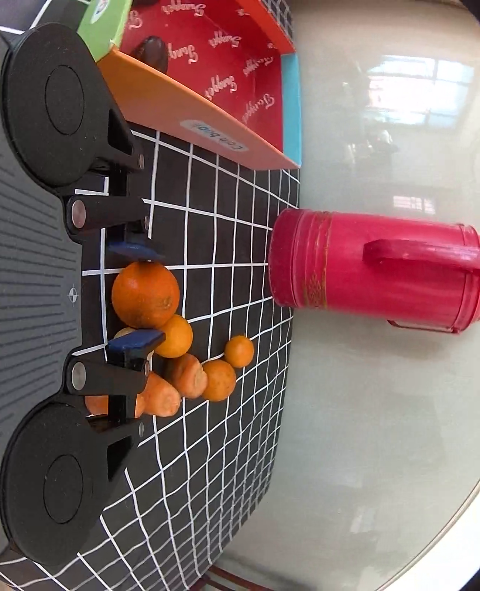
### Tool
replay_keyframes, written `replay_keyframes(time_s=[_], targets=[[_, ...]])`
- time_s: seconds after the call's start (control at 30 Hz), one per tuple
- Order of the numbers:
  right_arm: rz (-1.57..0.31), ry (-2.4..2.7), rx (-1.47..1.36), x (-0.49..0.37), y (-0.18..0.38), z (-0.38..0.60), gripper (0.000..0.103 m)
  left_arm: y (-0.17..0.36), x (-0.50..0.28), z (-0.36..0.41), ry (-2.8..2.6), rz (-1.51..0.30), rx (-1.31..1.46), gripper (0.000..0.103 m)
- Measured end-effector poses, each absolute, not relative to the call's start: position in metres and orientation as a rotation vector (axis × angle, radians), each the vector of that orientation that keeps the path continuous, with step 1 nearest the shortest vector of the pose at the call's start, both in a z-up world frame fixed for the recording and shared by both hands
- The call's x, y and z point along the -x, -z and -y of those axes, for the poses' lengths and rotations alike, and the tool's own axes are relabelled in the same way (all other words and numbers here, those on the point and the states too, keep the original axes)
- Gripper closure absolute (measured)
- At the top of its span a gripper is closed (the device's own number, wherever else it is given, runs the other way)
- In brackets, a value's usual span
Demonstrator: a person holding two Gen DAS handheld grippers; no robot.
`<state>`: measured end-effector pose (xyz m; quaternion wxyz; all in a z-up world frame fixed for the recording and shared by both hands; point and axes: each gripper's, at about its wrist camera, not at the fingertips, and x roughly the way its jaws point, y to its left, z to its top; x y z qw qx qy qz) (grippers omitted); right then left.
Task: Organize fruits
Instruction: 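Reach to the large orange and close the left tool on it, then carry the large orange into the box and open the left tool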
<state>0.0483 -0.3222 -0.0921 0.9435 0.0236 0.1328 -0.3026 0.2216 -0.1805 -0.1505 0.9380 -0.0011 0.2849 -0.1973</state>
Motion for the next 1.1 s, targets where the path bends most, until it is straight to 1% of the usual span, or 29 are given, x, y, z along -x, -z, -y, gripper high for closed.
replay_keyframes(time_s=[0.2, 0.43, 0.57, 0.7, 0.8, 0.9, 1.1], targets=[[-0.259, 0.615, -0.049, -0.048, 0.092, 0.32, 0.006, 0.15, -0.217, 0.183, 0.385, -0.561, -0.034, 0.064], [-0.268, 0.6, -0.061, -0.049, 0.092, 0.319, 0.006, 0.132, -0.197, 0.179, 0.295, -0.379, -0.147, 0.065], [-0.277, 0.58, -0.055, -0.053, 0.093, 0.313, 0.006, 0.121, -0.199, 0.158, 0.197, -0.34, -0.155, 0.065], [-0.289, 0.55, -0.057, -0.059, 0.095, 0.306, 0.006, 0.116, -0.212, 0.127, 0.101, -0.351, -0.138, 0.064], [-0.302, 0.525, -0.056, -0.066, 0.096, 0.299, 0.006, 0.114, -0.214, 0.117, 0.011, -0.337, -0.178, 0.064], [-0.308, 0.501, -0.045, -0.071, 0.096, 0.291, 0.006, 0.114, -0.225, 0.094, -0.011, -0.399, -0.095, 0.064], [-0.331, 0.453, -0.023, -0.083, 0.099, 0.277, 0.006, 0.122, -0.248, 0.062, -0.114, -0.513, -0.018, 0.064]])
